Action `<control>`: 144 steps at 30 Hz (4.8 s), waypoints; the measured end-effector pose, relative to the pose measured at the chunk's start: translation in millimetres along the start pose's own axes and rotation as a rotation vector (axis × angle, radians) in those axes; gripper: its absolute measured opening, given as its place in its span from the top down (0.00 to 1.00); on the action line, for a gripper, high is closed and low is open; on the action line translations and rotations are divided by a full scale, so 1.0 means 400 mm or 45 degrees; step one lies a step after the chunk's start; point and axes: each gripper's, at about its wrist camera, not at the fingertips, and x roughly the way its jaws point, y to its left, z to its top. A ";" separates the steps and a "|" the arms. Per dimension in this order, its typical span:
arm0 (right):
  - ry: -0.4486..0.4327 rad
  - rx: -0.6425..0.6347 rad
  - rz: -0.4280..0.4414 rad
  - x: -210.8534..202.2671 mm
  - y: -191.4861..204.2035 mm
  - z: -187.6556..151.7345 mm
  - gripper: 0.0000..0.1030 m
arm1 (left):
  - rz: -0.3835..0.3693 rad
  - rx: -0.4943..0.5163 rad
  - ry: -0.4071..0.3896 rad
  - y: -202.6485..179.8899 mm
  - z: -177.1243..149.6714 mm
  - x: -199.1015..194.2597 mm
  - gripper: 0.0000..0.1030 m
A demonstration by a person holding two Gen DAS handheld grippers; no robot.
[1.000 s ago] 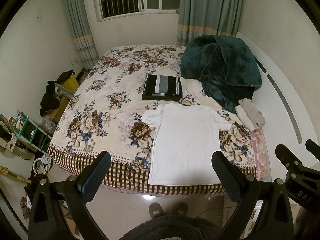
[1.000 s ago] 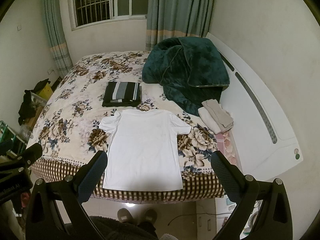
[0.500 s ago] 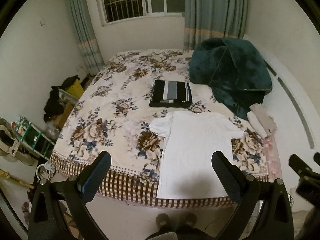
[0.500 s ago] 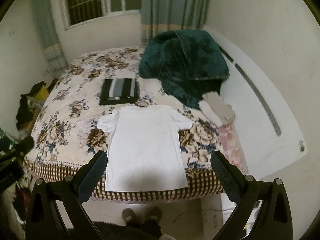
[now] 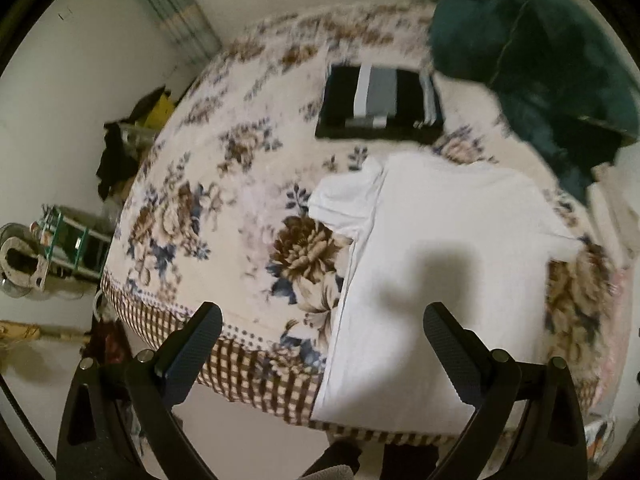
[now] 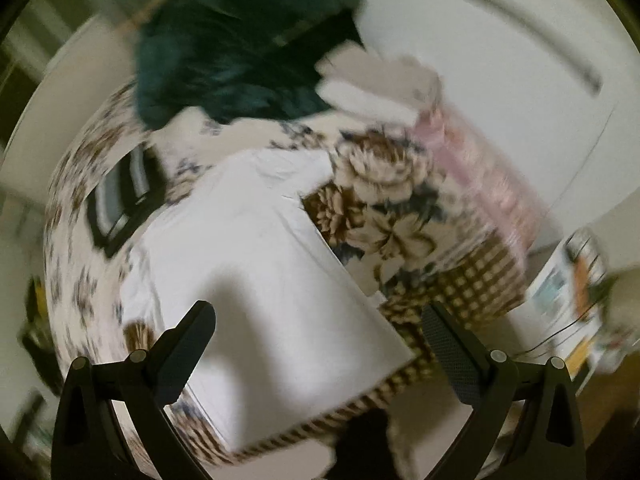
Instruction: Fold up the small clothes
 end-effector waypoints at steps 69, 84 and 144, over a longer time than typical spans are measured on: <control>0.227 -0.239 -0.021 1.019 0.471 -0.006 0.42 | -0.904 0.018 -0.076 -0.203 0.154 0.657 0.17; 0.226 -0.274 -0.060 0.975 0.466 -0.035 0.37 | -0.395 0.071 -0.067 -0.141 0.260 0.871 0.07; 0.604 -0.822 0.531 1.082 0.797 0.576 0.97 | -0.628 -0.621 0.187 -0.444 -0.656 0.272 0.99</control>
